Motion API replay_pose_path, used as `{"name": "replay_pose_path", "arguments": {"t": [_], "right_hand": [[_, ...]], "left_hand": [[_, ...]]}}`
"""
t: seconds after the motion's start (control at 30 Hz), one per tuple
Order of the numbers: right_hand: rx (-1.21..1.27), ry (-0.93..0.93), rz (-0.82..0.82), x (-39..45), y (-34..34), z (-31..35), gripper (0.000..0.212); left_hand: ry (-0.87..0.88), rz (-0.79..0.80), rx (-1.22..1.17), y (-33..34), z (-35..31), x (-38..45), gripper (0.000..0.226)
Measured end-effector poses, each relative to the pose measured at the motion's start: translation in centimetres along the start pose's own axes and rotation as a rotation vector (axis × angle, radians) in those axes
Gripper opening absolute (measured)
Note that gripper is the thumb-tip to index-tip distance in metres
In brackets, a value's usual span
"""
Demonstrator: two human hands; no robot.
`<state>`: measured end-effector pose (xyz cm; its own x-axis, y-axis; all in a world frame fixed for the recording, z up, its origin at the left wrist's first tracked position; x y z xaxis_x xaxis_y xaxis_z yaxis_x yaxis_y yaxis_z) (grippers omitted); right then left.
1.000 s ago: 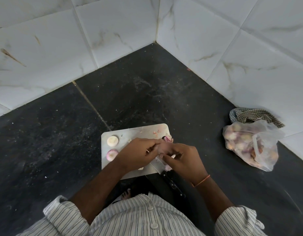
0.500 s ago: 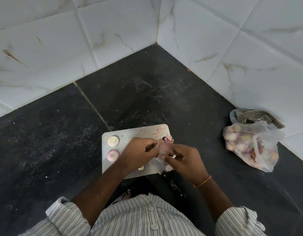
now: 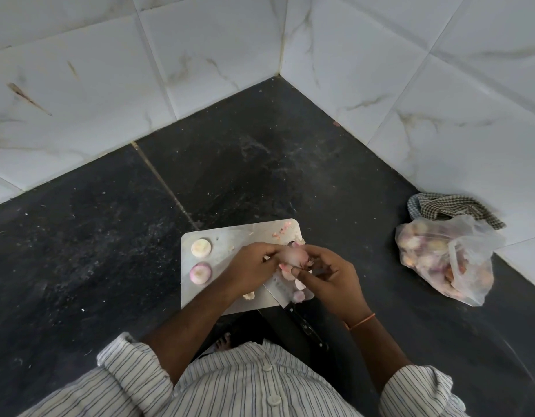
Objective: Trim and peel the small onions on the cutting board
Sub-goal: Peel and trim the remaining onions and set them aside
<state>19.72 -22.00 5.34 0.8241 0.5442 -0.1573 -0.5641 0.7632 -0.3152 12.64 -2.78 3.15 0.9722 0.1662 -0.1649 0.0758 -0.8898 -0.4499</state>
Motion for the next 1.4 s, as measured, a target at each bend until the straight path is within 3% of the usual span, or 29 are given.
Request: {"name": "replay_pose_path", "arguments": {"t": [0.2, 0.37, 0.47, 0.63, 0.83, 1.1, 1.27, 1.4], "right_hand": [[-0.051, 0.023, -0.038, 0.0, -1.0, -0.3, 0.042], [-0.024, 0.036, -0.041, 0.0, -1.1, 0.1, 0.041], [-0.029, 0.022, -0.048, 0.2, -1.0, 0.1, 0.040], [0.025, 0.023, -0.039, 0.4, -0.2, 0.2, 0.041], [-0.021, -0.058, -0.006, 0.1, 0.6, 0.8, 0.044], [0.025, -0.048, -0.007, 0.1, 0.2, 0.5, 0.042], [0.203, 0.068, 0.085, 0.3, 0.2, -0.1, 0.044], [0.256, 0.134, 0.140, 0.4, 0.1, 0.0, 0.048]], "left_hand": [[0.069, 0.040, 0.064, 1.3, -0.4, 0.8, 0.025], [0.077, -0.132, 0.137, 0.2, -0.9, 0.8, 0.026], [0.047, -0.168, 0.047, 0.0, -1.0, 0.5, 0.042], [0.011, -0.013, -0.086, 0.6, -1.7, -0.1, 0.042], [-0.049, -0.022, -0.127, 0.8, -1.6, -0.6, 0.044], [0.006, 0.012, -0.078, 0.1, -1.9, -0.6, 0.041], [0.136, -0.110, -0.109, -0.9, -1.9, -0.9, 0.019], [0.269, -0.086, -0.151, -2.1, -2.5, -1.3, 0.040]]}}
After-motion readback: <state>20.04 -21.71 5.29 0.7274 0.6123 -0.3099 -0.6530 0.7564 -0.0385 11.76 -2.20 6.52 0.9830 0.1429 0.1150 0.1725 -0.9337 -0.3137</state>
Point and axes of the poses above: each hand's wrist, its own x-axis towards the middle knuckle, its own y-axis out of the palm, z = x × y, the point moved 3 cm from there along x, towards the middle knuckle, and after that the axes turned 8 degrees about y, right-handed, at the moved point
